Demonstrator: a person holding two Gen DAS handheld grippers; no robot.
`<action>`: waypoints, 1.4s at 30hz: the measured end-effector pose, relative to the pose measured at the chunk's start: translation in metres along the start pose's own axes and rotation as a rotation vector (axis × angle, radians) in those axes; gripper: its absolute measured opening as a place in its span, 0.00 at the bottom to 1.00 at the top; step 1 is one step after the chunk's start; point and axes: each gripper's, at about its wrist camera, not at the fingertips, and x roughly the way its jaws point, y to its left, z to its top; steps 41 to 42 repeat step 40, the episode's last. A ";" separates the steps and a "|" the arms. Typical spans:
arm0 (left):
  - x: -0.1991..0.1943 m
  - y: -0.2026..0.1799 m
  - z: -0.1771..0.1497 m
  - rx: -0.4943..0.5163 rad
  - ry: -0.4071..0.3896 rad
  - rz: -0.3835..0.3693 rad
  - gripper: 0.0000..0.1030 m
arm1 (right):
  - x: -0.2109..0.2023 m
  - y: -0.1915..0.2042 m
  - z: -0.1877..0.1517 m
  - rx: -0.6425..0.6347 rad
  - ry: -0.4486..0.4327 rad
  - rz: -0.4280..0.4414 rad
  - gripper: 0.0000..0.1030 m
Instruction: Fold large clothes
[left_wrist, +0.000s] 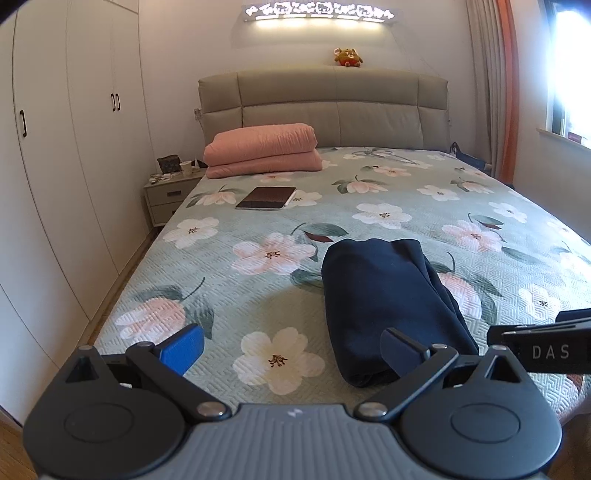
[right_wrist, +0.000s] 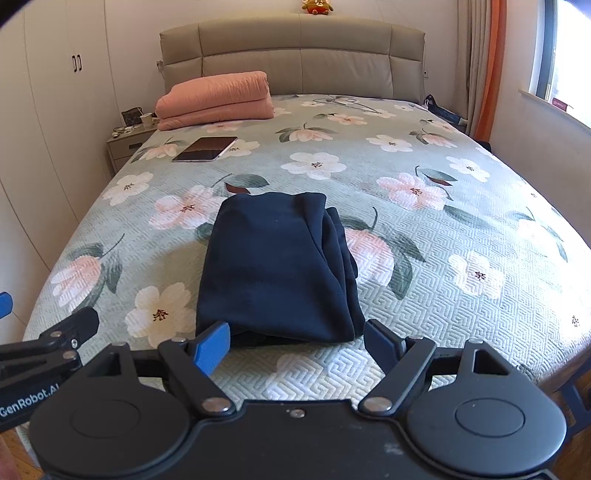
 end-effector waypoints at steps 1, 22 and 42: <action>-0.003 0.001 0.000 0.001 -0.002 0.002 1.00 | -0.002 0.001 0.000 0.000 -0.002 0.002 0.91; -0.029 0.014 -0.007 -0.026 -0.029 0.050 1.00 | -0.017 0.005 -0.010 -0.014 -0.003 0.024 0.92; -0.019 0.014 -0.012 -0.007 -0.046 0.071 0.98 | -0.008 0.007 -0.016 -0.022 0.021 0.027 0.92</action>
